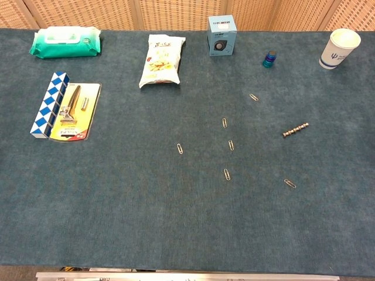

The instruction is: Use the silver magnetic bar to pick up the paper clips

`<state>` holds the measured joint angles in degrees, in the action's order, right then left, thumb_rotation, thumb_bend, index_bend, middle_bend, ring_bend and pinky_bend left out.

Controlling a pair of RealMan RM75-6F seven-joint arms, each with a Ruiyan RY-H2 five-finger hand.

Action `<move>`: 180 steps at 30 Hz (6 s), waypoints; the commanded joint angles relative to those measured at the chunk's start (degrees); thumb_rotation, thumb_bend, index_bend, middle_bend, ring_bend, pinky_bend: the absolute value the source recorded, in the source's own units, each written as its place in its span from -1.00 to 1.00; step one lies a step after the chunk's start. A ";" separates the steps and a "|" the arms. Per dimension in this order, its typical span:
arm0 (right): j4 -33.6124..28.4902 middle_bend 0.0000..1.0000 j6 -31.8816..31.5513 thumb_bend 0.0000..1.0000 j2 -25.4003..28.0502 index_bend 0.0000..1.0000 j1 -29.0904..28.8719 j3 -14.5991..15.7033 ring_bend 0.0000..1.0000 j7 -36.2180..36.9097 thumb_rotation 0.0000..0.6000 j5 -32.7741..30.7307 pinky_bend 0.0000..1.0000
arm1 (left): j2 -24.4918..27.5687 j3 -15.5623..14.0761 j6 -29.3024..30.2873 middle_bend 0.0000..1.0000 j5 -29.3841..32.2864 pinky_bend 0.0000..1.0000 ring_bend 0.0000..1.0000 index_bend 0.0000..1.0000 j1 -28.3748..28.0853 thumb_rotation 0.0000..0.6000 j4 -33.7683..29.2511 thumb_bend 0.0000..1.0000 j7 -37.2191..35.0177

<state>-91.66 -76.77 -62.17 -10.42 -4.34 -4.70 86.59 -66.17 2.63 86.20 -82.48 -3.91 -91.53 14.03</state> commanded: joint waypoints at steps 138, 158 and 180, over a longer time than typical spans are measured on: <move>22.15 -0.65 24.47 -0.57 -25.02 -0.01 -20.07 3.11 -0.82 -20.66 1.00 -13.71 -0.46 | 1.45 0.51 -0.93 0.04 1.47 0.45 0.14 0.00 0.29 1.00 -0.47 -0.64 -2.38; 23.51 -0.65 24.89 -0.53 -25.94 0.11 -20.26 3.04 -0.82 -21.26 1.00 -14.14 -0.46 | 1.58 0.47 -1.10 0.04 1.61 0.45 0.14 0.00 0.29 1.00 -0.61 -0.64 -2.36; 22.50 -0.65 26.55 -0.41 -25.72 0.14 -21.22 2.47 -0.82 -23.82 1.00 -16.82 -0.46 | 1.70 0.54 -0.91 0.04 1.58 0.45 0.14 0.00 0.37 1.00 -0.60 -0.64 -2.56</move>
<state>-69.13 -50.25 -87.90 -31.62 -1.85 -28.48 69.81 -64.46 3.17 85.29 -80.90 -3.53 -92.13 11.48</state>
